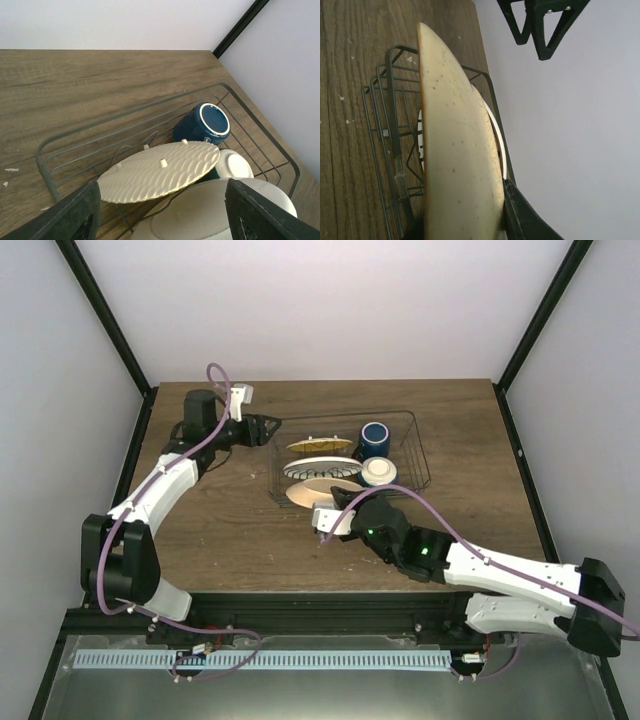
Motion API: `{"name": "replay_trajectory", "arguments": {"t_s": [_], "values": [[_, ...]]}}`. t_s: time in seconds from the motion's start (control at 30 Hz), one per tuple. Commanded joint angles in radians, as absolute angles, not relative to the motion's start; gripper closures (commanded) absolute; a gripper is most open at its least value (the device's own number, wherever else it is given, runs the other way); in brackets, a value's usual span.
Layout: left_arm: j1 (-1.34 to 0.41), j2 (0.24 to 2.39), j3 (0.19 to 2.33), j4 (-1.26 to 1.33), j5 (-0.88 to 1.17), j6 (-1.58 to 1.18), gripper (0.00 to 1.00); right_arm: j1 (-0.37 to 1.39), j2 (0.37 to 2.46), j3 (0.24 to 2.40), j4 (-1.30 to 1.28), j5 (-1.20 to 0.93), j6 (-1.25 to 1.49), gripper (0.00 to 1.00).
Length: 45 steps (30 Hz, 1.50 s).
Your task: Load the mixed dishes into the dish rack
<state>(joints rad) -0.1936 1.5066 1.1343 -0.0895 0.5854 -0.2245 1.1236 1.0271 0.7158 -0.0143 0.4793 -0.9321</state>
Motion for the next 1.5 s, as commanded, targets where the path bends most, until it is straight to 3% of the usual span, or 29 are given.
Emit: {"name": "replay_trajectory", "arguments": {"t_s": [0.0, 0.57, 0.97, 1.47], "values": [[-0.181, 1.513, 1.120, -0.042, 0.599, -0.205, 0.30, 1.133, 1.040, 0.729, 0.164, 0.534, -1.012, 0.99], [-0.169, 1.518, 1.084, -0.004, 0.621, -0.213, 0.30, 1.012, 1.187, 0.666, 0.245, 0.395, -0.940, 0.99], [-0.166, 1.523, 1.087, -0.009, 0.627, -0.214, 0.30, 0.861, 1.291, 0.842, -0.065, 0.184, -0.868, 0.99], [-0.162, 1.532, 1.087, -0.011, 0.629, -0.215, 0.30, 0.805, 1.236, 0.939, -0.088, 0.191, -1.000, 0.99]]}}
